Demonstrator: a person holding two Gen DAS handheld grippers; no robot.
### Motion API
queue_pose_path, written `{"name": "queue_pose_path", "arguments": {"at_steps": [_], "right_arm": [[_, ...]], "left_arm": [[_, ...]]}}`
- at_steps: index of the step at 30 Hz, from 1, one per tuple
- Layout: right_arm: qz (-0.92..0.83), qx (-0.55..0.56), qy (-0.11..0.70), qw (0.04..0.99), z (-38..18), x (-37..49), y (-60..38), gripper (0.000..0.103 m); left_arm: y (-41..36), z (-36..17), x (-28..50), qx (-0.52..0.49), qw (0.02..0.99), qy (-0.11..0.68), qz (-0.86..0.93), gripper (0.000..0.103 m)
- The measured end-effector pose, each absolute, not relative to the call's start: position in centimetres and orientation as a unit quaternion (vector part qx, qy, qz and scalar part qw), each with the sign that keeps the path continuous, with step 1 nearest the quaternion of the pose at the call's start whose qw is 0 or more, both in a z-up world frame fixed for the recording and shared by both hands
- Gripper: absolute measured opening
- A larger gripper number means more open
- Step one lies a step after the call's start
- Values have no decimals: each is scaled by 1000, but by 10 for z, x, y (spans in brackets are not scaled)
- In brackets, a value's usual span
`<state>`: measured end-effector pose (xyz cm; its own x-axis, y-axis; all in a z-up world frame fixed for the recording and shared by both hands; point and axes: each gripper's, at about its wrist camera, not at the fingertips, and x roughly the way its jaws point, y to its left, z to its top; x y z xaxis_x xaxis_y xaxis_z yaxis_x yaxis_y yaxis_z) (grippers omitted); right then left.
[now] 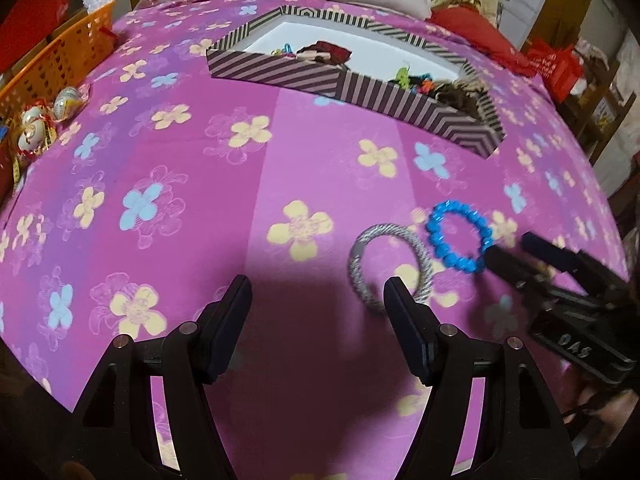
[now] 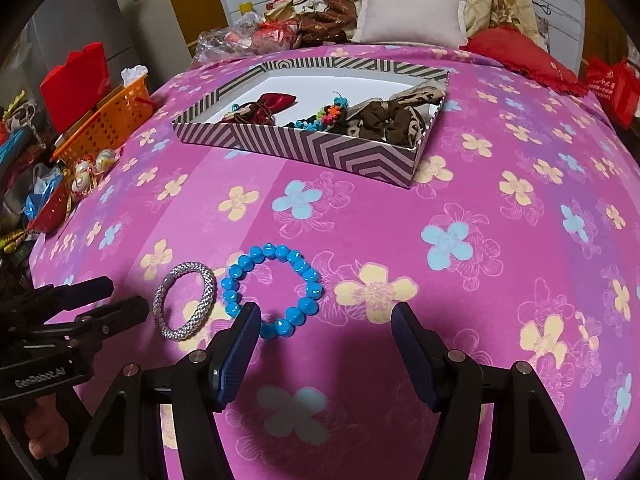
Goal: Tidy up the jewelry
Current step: 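Grasp the silver rope bangle with the left tool while the right tool grasps the blue bead bracelet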
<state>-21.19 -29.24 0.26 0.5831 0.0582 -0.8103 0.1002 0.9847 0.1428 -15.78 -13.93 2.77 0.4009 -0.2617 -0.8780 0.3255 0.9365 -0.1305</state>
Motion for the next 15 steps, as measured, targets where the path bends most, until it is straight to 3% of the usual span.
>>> {"name": "queue_pose_path", "arguments": {"at_steps": [4, 7, 12, 15], "right_arm": [[-7, 90, 455, 886, 2, -210, -294, 65], [-2, 88, 449, 889, 3, -209, -293, 65], [4, 76, 441, 894, 4, -202, -291, 65], [8, 51, 445, 894, 0, -194, -287, 48]], "left_arm": [[-149, 21, -156, 40, 828, 530, -177, 67], [-157, 17, -156, 60, 832, 527, -164, 51], [-166, 15, -159, 79, 832, 524, -162, 50], [-170, 14, -160, 97, 834, 518, -160, 46]]}}
